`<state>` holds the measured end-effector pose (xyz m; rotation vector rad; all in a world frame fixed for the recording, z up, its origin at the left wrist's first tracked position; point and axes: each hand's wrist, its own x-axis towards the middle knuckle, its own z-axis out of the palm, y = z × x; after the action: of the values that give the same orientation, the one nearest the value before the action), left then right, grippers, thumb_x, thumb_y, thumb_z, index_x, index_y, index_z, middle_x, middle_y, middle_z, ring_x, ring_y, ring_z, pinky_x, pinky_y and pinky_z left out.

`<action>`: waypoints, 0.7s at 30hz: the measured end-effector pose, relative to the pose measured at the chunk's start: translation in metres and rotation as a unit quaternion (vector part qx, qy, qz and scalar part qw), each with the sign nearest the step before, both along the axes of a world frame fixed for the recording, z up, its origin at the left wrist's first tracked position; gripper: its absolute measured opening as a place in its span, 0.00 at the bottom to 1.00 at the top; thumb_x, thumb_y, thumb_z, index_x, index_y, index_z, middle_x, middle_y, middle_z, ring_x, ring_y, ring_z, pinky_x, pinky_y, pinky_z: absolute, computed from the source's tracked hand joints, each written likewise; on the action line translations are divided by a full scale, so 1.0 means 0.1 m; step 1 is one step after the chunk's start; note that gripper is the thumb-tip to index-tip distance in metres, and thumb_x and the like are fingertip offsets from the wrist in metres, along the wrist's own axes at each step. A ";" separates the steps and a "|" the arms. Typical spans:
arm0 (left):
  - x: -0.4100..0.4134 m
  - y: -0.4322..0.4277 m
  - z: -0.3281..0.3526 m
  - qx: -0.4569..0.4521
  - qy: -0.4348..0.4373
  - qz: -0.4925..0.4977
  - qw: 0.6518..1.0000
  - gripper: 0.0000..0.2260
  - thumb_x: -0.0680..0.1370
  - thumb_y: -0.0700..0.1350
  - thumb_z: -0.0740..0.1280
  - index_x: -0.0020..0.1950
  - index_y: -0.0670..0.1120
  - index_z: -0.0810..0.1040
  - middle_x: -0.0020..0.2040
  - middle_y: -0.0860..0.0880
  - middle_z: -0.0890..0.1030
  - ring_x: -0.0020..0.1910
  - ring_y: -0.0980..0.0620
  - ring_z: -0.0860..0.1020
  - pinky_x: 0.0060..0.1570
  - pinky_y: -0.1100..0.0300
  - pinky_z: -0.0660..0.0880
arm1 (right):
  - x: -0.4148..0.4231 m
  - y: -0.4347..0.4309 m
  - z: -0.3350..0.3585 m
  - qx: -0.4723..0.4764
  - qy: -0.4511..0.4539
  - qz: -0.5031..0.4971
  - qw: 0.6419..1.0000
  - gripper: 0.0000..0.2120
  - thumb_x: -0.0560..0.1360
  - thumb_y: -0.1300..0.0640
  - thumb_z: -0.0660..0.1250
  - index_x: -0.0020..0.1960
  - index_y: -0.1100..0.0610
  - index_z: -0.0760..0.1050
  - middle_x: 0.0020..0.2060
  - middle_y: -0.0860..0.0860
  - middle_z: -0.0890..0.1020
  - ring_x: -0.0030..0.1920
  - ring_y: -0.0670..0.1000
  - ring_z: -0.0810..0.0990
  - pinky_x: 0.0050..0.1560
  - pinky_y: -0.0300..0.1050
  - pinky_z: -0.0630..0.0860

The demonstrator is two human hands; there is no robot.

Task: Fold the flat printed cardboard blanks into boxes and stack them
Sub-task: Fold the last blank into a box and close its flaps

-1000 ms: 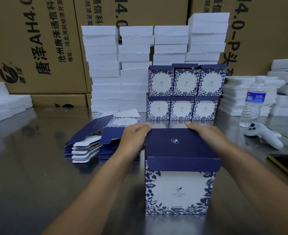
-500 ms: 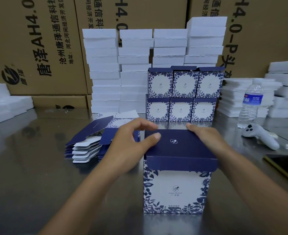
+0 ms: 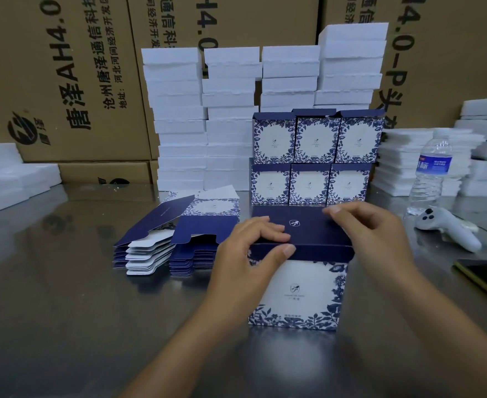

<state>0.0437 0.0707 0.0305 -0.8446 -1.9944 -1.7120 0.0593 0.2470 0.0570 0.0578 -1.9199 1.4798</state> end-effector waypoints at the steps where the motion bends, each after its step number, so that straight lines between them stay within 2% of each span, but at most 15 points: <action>1: -0.04 0.03 0.00 0.004 -0.004 0.001 1.000 0.08 0.72 0.41 0.72 0.41 0.54 0.79 0.50 0.57 0.81 0.60 0.66 0.73 0.57 0.73 0.66 | 0.03 -0.01 -0.04 0.011 0.013 0.010 1.000 0.10 0.75 0.59 0.68 0.36 0.49 0.80 0.34 0.40 0.83 0.39 0.38 0.79 0.43 0.29 0.72; 3: -0.12 0.10 0.00 0.004 -0.004 0.004 1.000 0.07 0.73 0.41 0.72 0.41 0.54 0.78 0.50 0.58 0.81 0.61 0.67 0.71 0.58 0.74 0.65 | 0.06 -0.04 -0.11 0.080 0.047 0.006 0.996 0.09 0.74 0.57 0.69 0.36 0.47 0.80 0.36 0.42 0.82 0.44 0.40 0.78 0.48 0.30 0.70; 5: -0.19 0.16 0.00 0.002 0.000 0.010 1.000 0.08 0.73 0.40 0.71 0.41 0.54 0.78 0.49 0.59 0.81 0.62 0.67 0.71 0.59 0.73 0.65 | 0.06 -0.07 -0.17 0.171 0.082 -0.022 0.982 0.04 0.71 0.51 0.69 0.37 0.44 0.78 0.39 0.41 0.80 0.48 0.40 0.76 0.51 0.29 0.67; 7: -0.25 0.20 0.00 0.002 -0.003 0.009 1.000 0.08 0.74 0.40 0.71 0.41 0.54 0.78 0.48 0.59 0.80 0.62 0.65 0.71 0.59 0.72 0.65 | 0.00 -0.09 -0.21 0.209 0.106 -0.041 0.971 0.02 0.70 0.52 0.70 0.40 0.45 0.78 0.41 0.40 0.79 0.50 0.44 0.76 0.51 0.30 0.66; 10: -0.31 0.25 -0.01 0.008 -0.002 0.012 1.000 0.09 0.74 0.40 0.71 0.41 0.54 0.78 0.48 0.59 0.80 0.61 0.63 0.72 0.59 0.71 0.67 | -0.11 -0.07 -0.26 0.208 0.125 -0.057 0.968 0.05 0.72 0.59 0.71 0.41 0.50 0.78 0.41 0.42 0.77 0.48 0.51 0.76 0.50 0.31 0.67; 12: -0.32 0.28 -0.02 0.017 0.010 0.028 0.999 0.10 0.74 0.39 0.71 0.40 0.54 0.78 0.47 0.57 0.80 0.60 0.61 0.73 0.58 0.70 0.67 | -0.17 -0.07 -0.28 0.207 0.136 -0.059 0.967 0.02 0.72 0.58 0.69 0.41 0.53 0.79 0.40 0.41 0.76 0.46 0.51 0.76 0.47 0.34 0.69; 15: -0.34 0.30 -0.03 0.023 0.022 0.039 0.999 0.10 0.74 0.39 0.71 0.40 0.54 0.77 0.47 0.55 0.81 0.58 0.59 0.74 0.57 0.70 0.68 | -0.22 -0.08 -0.31 0.213 0.155 -0.078 0.962 0.04 0.71 0.57 0.68 0.40 0.56 0.79 0.38 0.41 0.74 0.43 0.51 0.76 0.44 0.35 0.69; 19: -0.35 0.28 -0.04 0.025 0.011 0.023 0.999 0.08 0.74 0.39 0.71 0.41 0.52 0.79 0.48 0.54 0.81 0.59 0.60 0.75 0.57 0.70 0.68 | -0.22 -0.07 -0.33 0.212 0.167 -0.081 0.959 0.03 0.72 0.58 0.68 0.41 0.56 0.80 0.37 0.45 0.76 0.44 0.52 0.77 0.44 0.41 0.72; 21: -0.34 0.26 -0.04 0.024 0.002 0.014 1.000 0.08 0.75 0.39 0.70 0.42 0.53 0.79 0.49 0.57 0.81 0.60 0.62 0.73 0.57 0.72 0.66 | -0.20 -0.06 -0.34 0.205 0.175 -0.073 0.960 0.02 0.72 0.57 0.69 0.44 0.53 0.80 0.40 0.46 0.78 0.46 0.50 0.79 0.48 0.41 0.73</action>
<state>0.0092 0.0971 0.0268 -0.8002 -1.9445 -1.7351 0.0395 0.2413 0.0227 0.3359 -1.8577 0.8866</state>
